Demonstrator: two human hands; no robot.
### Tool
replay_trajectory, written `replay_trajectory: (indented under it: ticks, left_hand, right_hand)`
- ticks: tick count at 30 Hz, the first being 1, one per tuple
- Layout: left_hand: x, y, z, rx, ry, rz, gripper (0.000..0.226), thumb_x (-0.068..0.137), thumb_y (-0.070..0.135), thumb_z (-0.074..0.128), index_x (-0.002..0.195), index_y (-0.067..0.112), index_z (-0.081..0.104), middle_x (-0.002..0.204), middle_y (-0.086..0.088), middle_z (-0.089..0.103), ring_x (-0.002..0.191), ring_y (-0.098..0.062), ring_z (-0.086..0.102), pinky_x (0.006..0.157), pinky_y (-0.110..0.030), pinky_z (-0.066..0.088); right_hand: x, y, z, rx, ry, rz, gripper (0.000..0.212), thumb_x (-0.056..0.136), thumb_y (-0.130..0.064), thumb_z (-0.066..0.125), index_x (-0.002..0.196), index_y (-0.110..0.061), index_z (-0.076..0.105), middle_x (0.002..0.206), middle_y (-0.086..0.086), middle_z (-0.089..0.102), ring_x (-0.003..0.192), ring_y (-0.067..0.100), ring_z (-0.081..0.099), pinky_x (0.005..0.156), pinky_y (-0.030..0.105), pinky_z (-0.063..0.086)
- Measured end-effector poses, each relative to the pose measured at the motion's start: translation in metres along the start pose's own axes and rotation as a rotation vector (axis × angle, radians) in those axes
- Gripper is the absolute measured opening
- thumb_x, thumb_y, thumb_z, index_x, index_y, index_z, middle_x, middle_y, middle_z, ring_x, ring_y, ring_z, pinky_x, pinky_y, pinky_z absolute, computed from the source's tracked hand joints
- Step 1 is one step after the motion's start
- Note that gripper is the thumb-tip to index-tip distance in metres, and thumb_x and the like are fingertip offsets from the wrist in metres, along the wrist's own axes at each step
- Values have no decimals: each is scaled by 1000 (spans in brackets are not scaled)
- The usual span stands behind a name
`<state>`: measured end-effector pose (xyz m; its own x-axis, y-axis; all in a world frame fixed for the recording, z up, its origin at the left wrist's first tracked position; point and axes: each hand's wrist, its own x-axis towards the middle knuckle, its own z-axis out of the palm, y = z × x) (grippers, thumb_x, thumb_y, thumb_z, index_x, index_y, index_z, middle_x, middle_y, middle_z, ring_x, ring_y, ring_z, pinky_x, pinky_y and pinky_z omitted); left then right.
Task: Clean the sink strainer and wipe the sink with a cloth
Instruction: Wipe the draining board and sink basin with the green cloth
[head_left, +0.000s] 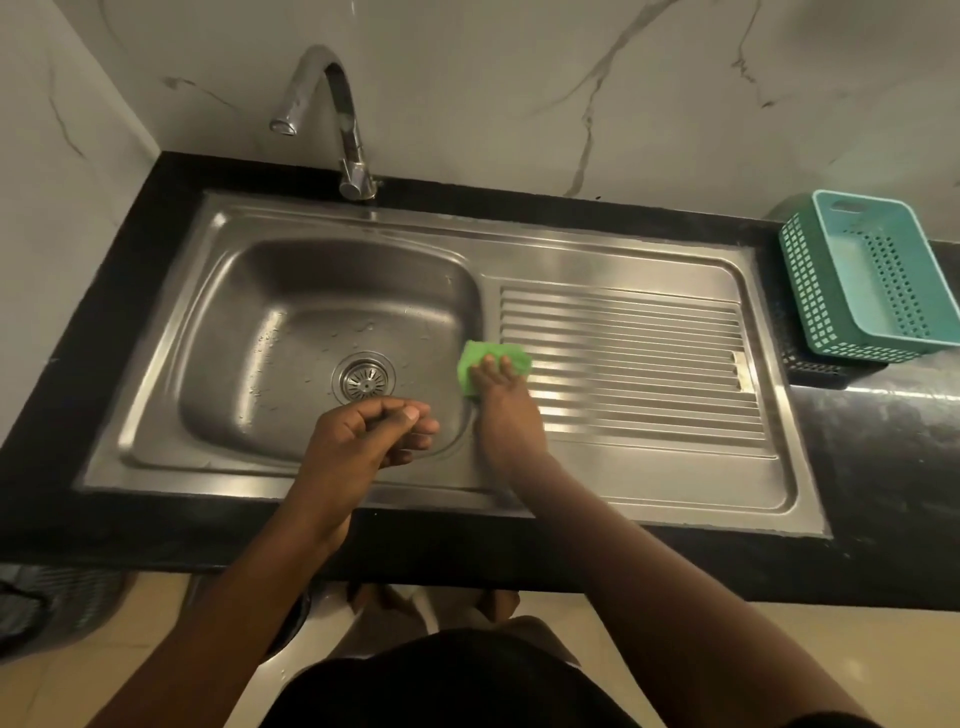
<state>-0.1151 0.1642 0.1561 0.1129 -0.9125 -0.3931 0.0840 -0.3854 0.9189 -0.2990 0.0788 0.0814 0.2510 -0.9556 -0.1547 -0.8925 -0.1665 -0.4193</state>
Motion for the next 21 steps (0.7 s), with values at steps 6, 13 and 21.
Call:
replay_trajectory:
  ticks: [6,13,21]
  left_hand:
    - [-1,2,-9,5,-28,20,18,104,18,65,103,22,83,102,-8,84,97,-26,81,87,-38,61]
    - [-3,-3,-30,-7,-9,26,18,104,20,65,105,24,83,103,-8,84,99,-26,81,85,-36,60]
    - [-15,-20,-51,2,16,6,19,104,21,64,105,26,82,105,-6,84,99,-24,81,85,-36,58]
  right_hand:
    - [-13,11,-2,-133,-85,-134,53,105,-10,42,157,-14,39,166,5,36,157,23,23,125,36,20]
    - [-29,76,-38,-114,39,97,53,78,-22,75,130,-19,67,133,6,67,118,33,65,90,43,57]
    - [-36,64,-14,-10,174,253,42,90,-13,64,131,-11,70,141,8,65,135,30,57,108,38,48]
